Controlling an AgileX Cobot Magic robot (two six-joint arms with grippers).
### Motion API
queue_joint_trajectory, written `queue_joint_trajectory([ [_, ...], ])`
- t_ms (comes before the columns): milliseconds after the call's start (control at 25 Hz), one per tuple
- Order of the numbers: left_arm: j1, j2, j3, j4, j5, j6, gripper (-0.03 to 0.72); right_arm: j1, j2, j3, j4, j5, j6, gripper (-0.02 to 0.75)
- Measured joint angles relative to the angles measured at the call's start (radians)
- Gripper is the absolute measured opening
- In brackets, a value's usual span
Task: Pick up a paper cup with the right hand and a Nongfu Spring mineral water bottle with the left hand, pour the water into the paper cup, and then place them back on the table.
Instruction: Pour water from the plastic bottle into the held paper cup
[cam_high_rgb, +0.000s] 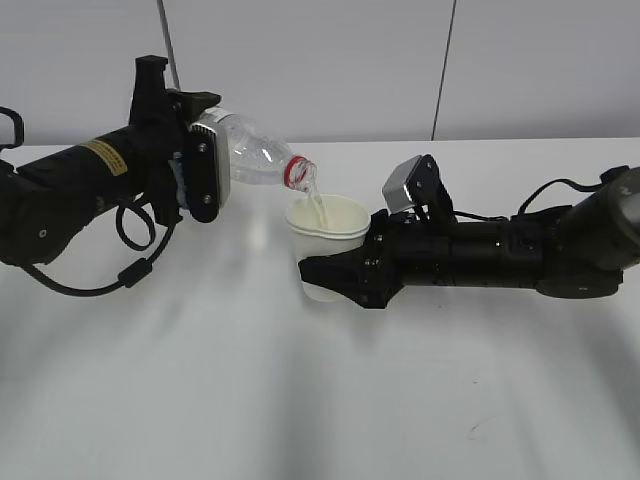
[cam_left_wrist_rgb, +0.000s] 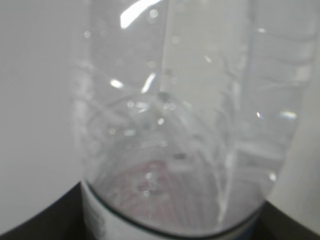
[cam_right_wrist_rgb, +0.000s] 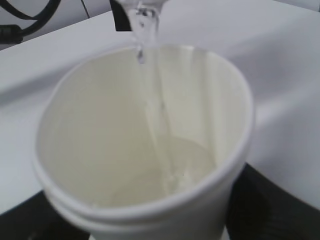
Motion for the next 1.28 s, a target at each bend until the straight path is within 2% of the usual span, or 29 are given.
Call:
queue_joint_trajectory([
  [1280, 0.0, 0.0, 0.0, 0.0, -0.007, 0.0, 0.403, 0.0, 0.0, 0.0, 0.0, 0.002, -0.006, 0.517],
])
